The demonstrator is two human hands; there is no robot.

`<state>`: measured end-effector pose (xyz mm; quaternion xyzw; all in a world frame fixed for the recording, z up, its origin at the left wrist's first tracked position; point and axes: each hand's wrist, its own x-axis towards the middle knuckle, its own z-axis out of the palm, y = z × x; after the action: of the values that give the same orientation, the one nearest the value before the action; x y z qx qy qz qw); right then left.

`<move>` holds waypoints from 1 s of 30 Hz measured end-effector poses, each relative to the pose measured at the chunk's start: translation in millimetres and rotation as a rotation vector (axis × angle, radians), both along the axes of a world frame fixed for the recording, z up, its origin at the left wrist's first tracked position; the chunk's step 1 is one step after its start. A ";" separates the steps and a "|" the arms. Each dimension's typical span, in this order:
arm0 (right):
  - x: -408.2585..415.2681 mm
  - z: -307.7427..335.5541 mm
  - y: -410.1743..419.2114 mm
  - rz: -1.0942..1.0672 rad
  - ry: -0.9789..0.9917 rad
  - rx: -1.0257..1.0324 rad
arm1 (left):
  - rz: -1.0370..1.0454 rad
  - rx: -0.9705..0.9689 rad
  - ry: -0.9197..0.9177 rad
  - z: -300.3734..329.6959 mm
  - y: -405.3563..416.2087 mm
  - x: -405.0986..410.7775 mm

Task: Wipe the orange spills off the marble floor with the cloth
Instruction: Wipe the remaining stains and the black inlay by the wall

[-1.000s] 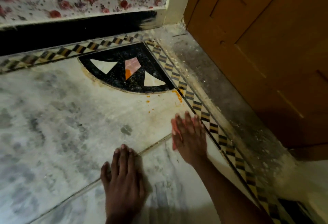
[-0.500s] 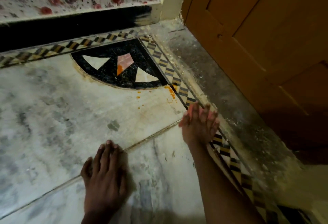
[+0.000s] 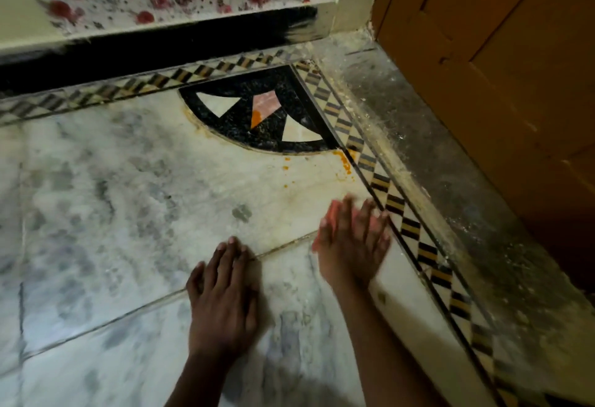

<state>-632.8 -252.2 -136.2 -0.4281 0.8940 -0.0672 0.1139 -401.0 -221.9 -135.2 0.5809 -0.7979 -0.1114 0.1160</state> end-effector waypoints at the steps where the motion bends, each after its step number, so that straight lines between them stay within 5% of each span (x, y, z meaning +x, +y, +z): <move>1: 14.8 2.6 29.8 0.035 0.027 -0.020 | 0.000 -0.001 0.006 -0.2 2.6 -0.5; 7: 14.3 0.5 -6.4 -0.207 -0.007 -0.004 | -0.013 -0.023 0.047 -3.8 2.3 2.4; 10: 51.7 -1.9 -32.1 0.069 0.023 -0.051 | 0.005 -0.018 0.077 -1.3 3.1 0.8; 13: 87.9 -2.7 22.4 0.470 0.087 -0.165 | 0.086 -0.010 0.272 0.8 1.5 6.8; 15: 80.1 -3.6 71.4 0.540 0.105 -0.156 | 0.139 0.006 0.373 5.4 -4.8 17.6; 21: 45.9 -2.2 10.2 0.037 0.061 -0.057 | 0.027 -0.012 0.160 20.6 -71.1 45.5; 25: 83.1 0.8 -43.3 0.252 0.010 -0.092 | 0.031 0.051 0.019 19.6 -123.2 49.4; 30: 71.4 -3.1 49.2 0.568 0.095 -0.194 | 0.073 0.110 0.072 21.2 -148.5 29.5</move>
<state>-561.4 -202.9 -139.3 -0.6725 0.7323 -0.0975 0.0446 -371.4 -370.3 -114.1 0.6106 -0.7643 -0.1716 0.1165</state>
